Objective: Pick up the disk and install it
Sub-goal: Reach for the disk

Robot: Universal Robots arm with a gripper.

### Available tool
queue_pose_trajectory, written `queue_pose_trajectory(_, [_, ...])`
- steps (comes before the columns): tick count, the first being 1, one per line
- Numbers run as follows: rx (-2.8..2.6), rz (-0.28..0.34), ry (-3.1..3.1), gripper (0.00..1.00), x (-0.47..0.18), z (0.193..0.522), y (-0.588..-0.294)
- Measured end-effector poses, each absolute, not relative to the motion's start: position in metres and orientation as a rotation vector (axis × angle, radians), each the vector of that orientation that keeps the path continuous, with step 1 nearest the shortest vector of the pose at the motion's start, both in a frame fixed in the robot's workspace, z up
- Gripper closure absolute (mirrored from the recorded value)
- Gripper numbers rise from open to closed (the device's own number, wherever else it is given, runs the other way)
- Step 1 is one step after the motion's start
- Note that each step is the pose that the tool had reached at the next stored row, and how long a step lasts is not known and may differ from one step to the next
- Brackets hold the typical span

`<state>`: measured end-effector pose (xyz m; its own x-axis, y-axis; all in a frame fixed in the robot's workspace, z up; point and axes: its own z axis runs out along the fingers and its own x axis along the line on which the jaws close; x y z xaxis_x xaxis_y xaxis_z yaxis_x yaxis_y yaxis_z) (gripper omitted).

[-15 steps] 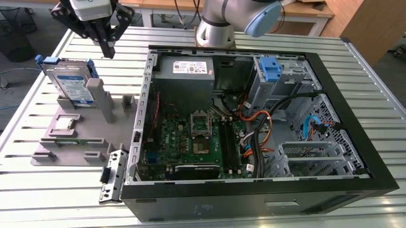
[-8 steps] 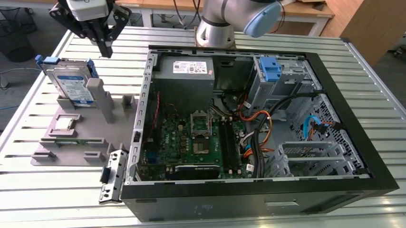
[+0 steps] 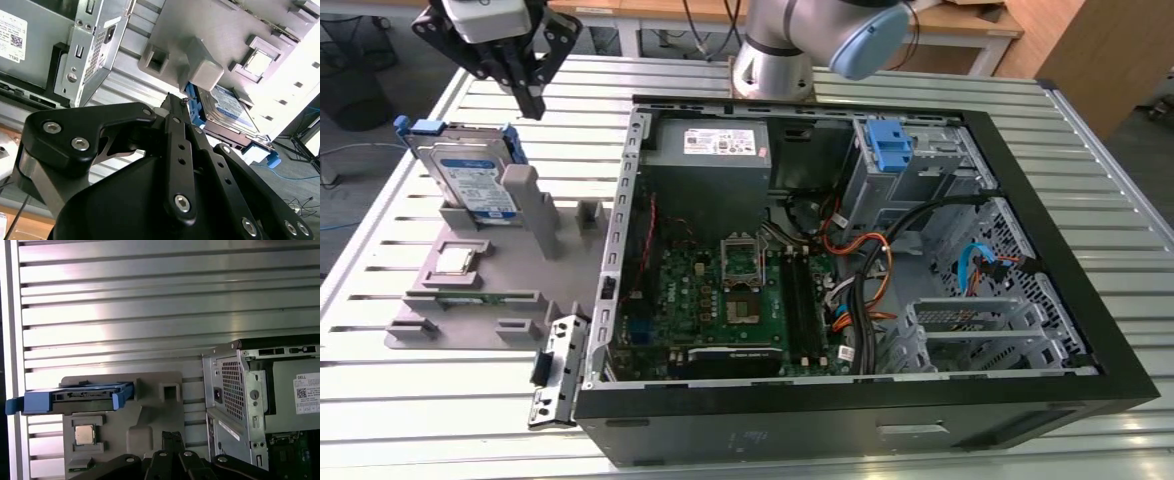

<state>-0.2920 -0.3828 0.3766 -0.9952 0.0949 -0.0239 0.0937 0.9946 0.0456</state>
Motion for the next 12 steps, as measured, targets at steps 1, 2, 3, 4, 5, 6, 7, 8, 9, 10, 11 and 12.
queue_pose_trajectory(1, [0.148, 0.069, 3.111, 0.90, -0.294, 0.376, -0.382])
queue_pose_trajectory(2, [0.148, 0.069, 3.111, 0.90, -0.295, 0.375, -0.381])
queue_pose_trajectory(3, [0.149, 0.069, 3.111, 0.90, -0.297, 0.374, -0.380])
queue_pose_trajectory(4, [0.149, 0.069, 3.111, 0.90, -0.299, 0.374, -0.379])
queue_pose_trajectory(5, [0.150, 0.068, 3.111, 0.90, -0.300, 0.373, -0.378])
queue_pose_trajectory(6, [0.151, 0.068, 3.111, 0.90, -0.301, 0.372, -0.377])
queue_pose_trajectory(7, [0.152, 0.068, 3.111, 0.90, -0.303, 0.371, -0.375])
queue_pose_trajectory(8, [0.152, 0.068, 3.111, 0.90, -0.305, 0.370, -0.374])
queue_pose_trajectory(9, [0.153, 0.068, 3.111, 0.90, -0.306, 0.369, -0.373])
queue_pose_trajectory(10, [0.153, 0.067, 3.111, 0.90, -0.307, 0.369, -0.372])
queue_pose_trajectory(11, [0.154, 0.067, 3.111, 0.90, -0.309, 0.368, -0.371])
queue_pose_trajectory(12, [0.154, 0.067, 3.111, 0.90, -0.310, 0.367, -0.370])
